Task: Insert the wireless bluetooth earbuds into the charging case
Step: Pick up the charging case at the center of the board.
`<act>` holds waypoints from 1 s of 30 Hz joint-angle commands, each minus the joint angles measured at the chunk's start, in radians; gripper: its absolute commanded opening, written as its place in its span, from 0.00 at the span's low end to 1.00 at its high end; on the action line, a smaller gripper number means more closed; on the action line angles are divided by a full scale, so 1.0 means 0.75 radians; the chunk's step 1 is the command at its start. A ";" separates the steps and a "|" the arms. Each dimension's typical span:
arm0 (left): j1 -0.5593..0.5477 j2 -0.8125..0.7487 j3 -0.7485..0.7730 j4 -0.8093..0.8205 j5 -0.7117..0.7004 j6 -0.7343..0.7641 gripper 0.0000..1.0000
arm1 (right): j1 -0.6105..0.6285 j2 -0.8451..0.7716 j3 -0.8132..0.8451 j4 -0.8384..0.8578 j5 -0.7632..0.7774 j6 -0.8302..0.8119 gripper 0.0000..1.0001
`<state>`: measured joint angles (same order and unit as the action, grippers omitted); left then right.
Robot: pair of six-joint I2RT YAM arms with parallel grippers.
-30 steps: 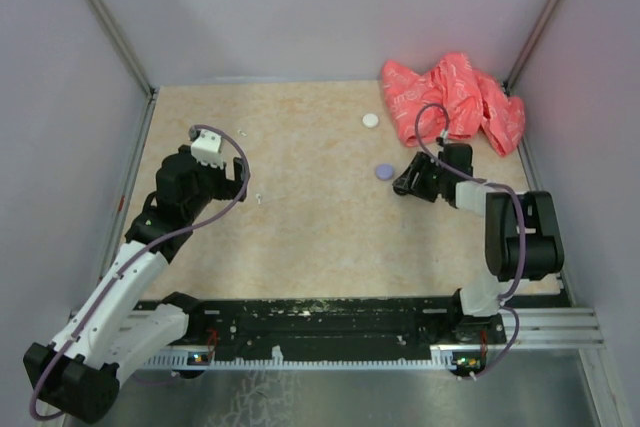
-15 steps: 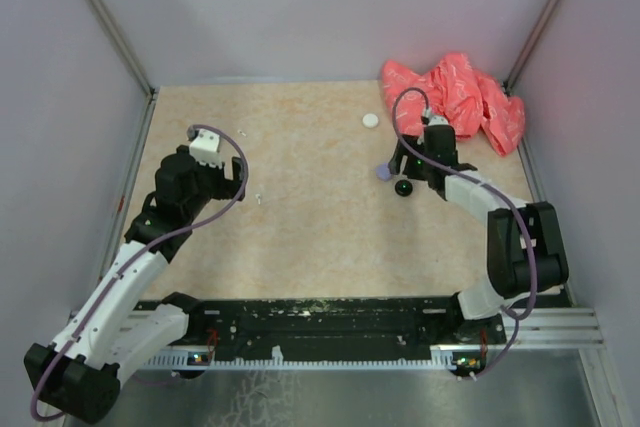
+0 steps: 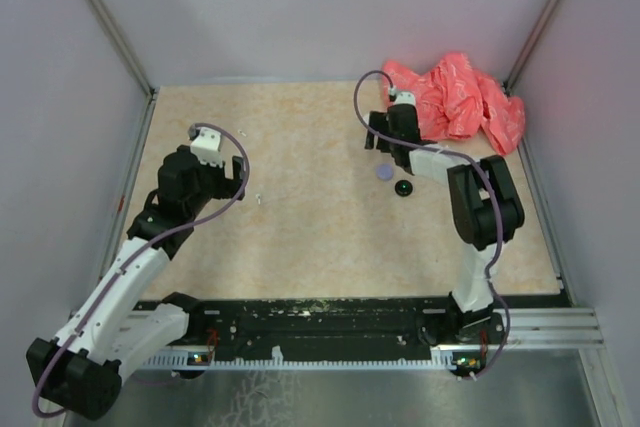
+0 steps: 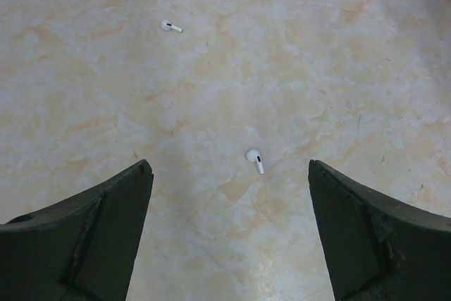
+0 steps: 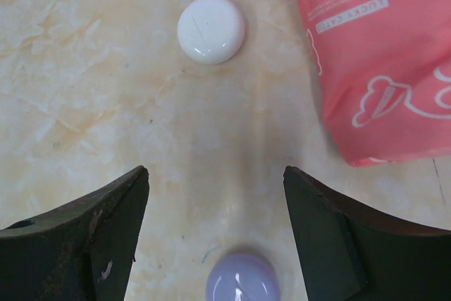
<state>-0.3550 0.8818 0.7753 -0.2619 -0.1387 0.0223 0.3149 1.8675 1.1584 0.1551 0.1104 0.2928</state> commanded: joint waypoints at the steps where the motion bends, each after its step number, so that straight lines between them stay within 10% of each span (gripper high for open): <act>1: 0.013 0.007 -0.010 0.028 -0.018 -0.010 0.95 | 0.030 0.119 0.195 0.087 0.122 -0.017 0.77; 21: 0.018 0.036 -0.013 0.030 0.008 -0.012 0.95 | -0.056 0.662 0.808 0.000 -0.239 -0.188 0.76; 30: 0.019 0.036 -0.011 0.030 0.019 -0.011 0.95 | -0.055 0.589 0.691 0.024 -0.403 -0.124 0.71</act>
<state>-0.3504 0.9089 0.7750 -0.2615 -0.1375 0.0200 0.2653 2.3672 1.7283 0.1318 -0.1127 0.1673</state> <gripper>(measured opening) 0.954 0.716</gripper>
